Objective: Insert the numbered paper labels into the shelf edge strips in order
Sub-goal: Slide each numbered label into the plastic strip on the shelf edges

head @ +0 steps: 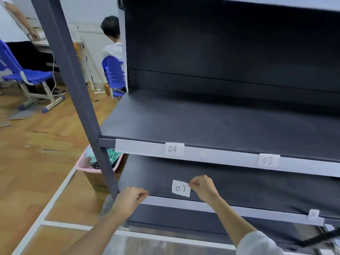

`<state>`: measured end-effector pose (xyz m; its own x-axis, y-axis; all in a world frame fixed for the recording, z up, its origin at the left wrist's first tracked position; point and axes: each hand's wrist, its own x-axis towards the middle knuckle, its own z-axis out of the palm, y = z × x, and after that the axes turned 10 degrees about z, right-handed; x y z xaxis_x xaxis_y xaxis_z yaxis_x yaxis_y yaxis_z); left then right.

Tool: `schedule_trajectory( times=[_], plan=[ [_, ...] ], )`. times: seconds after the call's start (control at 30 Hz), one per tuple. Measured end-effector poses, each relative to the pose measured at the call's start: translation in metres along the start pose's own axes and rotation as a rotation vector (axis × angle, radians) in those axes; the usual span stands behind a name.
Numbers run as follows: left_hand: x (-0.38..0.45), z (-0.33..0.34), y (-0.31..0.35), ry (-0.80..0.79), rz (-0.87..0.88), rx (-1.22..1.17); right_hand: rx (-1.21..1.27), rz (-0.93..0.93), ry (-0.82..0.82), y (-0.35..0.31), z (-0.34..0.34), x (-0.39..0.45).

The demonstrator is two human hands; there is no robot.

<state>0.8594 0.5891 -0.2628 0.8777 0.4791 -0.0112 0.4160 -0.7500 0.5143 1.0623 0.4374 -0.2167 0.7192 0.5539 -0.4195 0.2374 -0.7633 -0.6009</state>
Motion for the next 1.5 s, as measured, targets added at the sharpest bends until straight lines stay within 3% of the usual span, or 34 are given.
schedule_trajectory(
  times=[0.27, 0.4, 0.5, 0.67, 0.77, 0.93, 1.07, 1.5],
  plan=[
    [0.025, 0.089, -0.07, 0.09, 0.051, 0.019, -0.044, -0.006, 0.021, 0.043, 0.075, 0.064],
    [0.055, 0.158, -0.12, 0.238, 0.26, 0.106, -0.04, -0.079, 0.081, 0.074, 0.117, 0.112],
    [0.077, 0.195, -0.142, 0.257, 0.481, 0.213, -0.076, -0.202, 0.109, 0.089, 0.136, 0.143],
    [0.088, 0.227, -0.159, 0.344, 0.584, 0.242, -0.05, -0.399, 0.204, 0.094, 0.157, 0.169],
    [0.087, 0.226, -0.156, 0.371, 0.564, 0.231, -0.014, -0.424, 0.207, 0.092, 0.167, 0.167],
    [0.084, 0.212, -0.144, 0.251, 0.431, 0.168, -0.05, -0.373, 0.156, 0.093, 0.171, 0.158],
    [0.089, 0.213, -0.132, 0.326, 0.364, 0.141, -0.046, -0.354, 0.177, 0.095, 0.171, 0.159],
    [0.09, 0.214, -0.144, 0.282, 0.387, 0.271, -0.099, -0.357, 0.16, 0.088, 0.177, 0.165]
  ],
)
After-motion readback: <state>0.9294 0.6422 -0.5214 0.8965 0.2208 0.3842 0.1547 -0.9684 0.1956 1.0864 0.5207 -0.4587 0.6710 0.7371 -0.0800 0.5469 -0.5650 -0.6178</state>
